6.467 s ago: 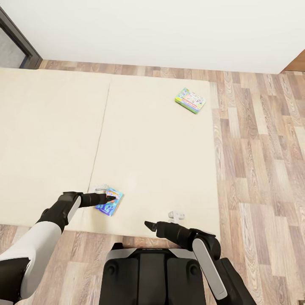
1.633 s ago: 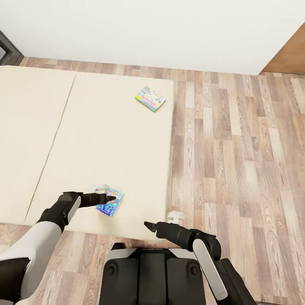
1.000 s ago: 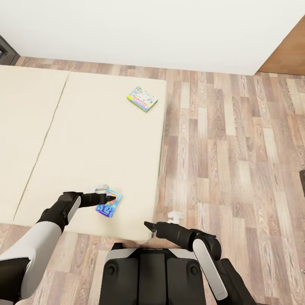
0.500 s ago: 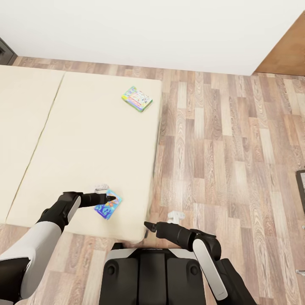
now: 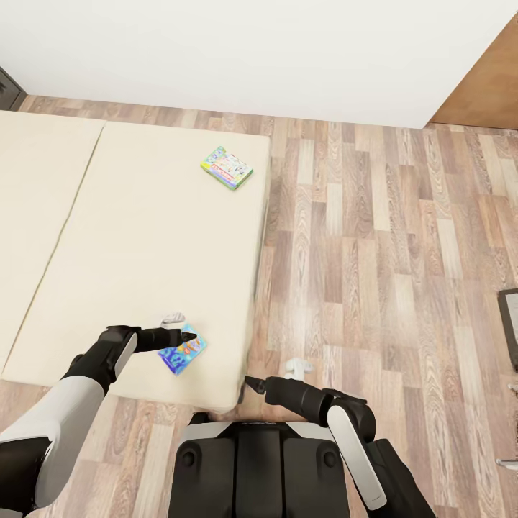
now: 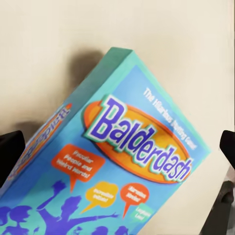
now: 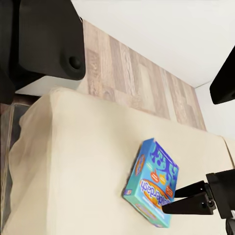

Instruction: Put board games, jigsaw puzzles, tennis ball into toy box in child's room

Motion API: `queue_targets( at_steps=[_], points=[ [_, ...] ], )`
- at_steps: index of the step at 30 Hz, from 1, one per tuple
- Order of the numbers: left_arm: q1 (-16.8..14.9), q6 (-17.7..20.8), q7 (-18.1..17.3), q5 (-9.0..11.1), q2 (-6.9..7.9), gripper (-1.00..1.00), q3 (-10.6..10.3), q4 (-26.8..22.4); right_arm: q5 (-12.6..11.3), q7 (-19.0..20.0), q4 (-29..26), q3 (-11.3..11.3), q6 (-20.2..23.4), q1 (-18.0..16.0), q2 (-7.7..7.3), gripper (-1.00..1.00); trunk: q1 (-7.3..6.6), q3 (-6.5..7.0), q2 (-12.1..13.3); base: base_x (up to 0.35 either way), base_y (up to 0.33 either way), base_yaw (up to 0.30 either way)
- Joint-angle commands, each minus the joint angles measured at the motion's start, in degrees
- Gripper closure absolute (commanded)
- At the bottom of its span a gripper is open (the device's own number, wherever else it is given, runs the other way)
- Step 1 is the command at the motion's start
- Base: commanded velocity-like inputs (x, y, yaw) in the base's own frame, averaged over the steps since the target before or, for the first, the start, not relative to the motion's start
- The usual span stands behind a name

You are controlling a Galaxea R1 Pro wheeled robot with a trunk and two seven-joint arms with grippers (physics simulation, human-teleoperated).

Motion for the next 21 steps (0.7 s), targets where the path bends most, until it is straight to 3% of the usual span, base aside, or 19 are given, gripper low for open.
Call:
queue_targets(
  at_steps=[1, 7, 21],
  points=[
    [0.0, 0.5, -0.2, 0.0, -0.03, -1.0, 0.3, -0.1, 0.3, 0.3, 0.0, -0.1, 0.3, 0.0, 0.01, -1.0, 0.03, -0.06, -0.1, 0.0, -0.21, 0.0],
    [0.0, 0.5, -0.2, 0.0, -0.01, -1.0, 0.2, -0.1, 0.3, 0.3, 0.0, -0.1, 0.2, 0.0, 0.04, -1.0, 0.03, -0.06, -0.1, 0.0, -0.14, 0.0],
    [0.0, 0.5, -0.2, 0.0, -0.01, -1.0, 0.2, -0.1, 0.4, 0.3, 0.1, -0.1, 0.2, 0.0, 0.04, -1.0, 0.03, -0.06, -0.1, 0.0, -0.013, 0.0]
  ],
)
